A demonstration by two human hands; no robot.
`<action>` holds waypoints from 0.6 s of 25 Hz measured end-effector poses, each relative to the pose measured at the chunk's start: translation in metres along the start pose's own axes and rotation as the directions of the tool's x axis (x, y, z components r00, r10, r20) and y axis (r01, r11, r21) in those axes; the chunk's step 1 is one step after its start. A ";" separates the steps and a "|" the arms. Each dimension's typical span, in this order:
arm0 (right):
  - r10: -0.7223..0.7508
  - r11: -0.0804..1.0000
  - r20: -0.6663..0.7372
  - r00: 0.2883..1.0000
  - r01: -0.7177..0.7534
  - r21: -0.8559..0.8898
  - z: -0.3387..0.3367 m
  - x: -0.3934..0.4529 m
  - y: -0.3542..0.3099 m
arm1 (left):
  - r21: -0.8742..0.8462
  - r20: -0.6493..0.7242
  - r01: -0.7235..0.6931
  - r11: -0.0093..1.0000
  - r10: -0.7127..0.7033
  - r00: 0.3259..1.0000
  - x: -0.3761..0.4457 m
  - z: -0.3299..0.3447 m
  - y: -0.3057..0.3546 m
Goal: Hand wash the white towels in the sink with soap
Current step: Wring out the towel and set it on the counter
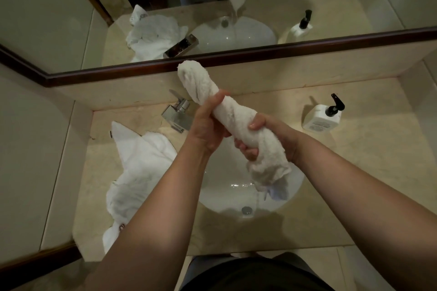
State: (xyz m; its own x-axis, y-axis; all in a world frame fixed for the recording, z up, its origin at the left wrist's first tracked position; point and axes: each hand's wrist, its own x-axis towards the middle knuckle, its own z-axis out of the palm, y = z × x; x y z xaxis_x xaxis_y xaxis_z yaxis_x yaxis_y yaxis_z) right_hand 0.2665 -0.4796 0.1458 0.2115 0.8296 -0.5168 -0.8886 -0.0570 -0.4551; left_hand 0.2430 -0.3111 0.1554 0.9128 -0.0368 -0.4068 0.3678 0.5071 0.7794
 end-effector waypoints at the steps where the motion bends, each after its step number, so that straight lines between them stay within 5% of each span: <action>1: -0.006 1.000 -0.018 1.000 0.006 -0.028 0.000 0.002 0.001 | -0.038 0.018 0.007 0.999 -0.006 1.000 0.002 0.004 0.003; 5: -0.204 0.959 -0.221 0.954 0.149 -0.239 0.014 0.003 -0.002 | -0.150 -0.042 0.019 0.989 -0.026 0.999 0.003 0.014 0.004; 8: -0.383 0.892 -0.450 0.806 0.197 -0.407 0.024 0.009 0.003 | -0.248 -0.224 0.036 0.968 -0.093 0.970 0.004 0.022 -0.003; 10: -0.609 0.639 -0.421 0.673 0.101 -0.763 0.019 0.019 0.013 | -0.312 -0.328 0.024 0.950 -0.132 0.935 0.005 0.027 -0.009; 12: -0.731 0.457 -0.367 0.575 0.013 -0.889 0.011 0.027 0.025 | -0.354 -0.395 0.030 0.935 -0.178 0.901 0.005 0.030 -0.014; 15: -0.711 0.533 -0.428 0.558 0.032 -0.845 0.008 0.030 0.034 | -0.363 -0.474 0.046 0.931 -0.227 0.851 0.006 0.030 -0.023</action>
State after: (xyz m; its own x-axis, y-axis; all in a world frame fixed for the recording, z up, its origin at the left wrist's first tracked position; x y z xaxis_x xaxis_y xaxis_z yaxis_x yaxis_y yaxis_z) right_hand 0.2388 -0.4521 0.1208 0.9241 0.2658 -0.2747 -0.1229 -0.4737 -0.8721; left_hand 0.2454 -0.3488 0.1495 0.6085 0.2620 -0.7490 0.3203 0.7825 0.5339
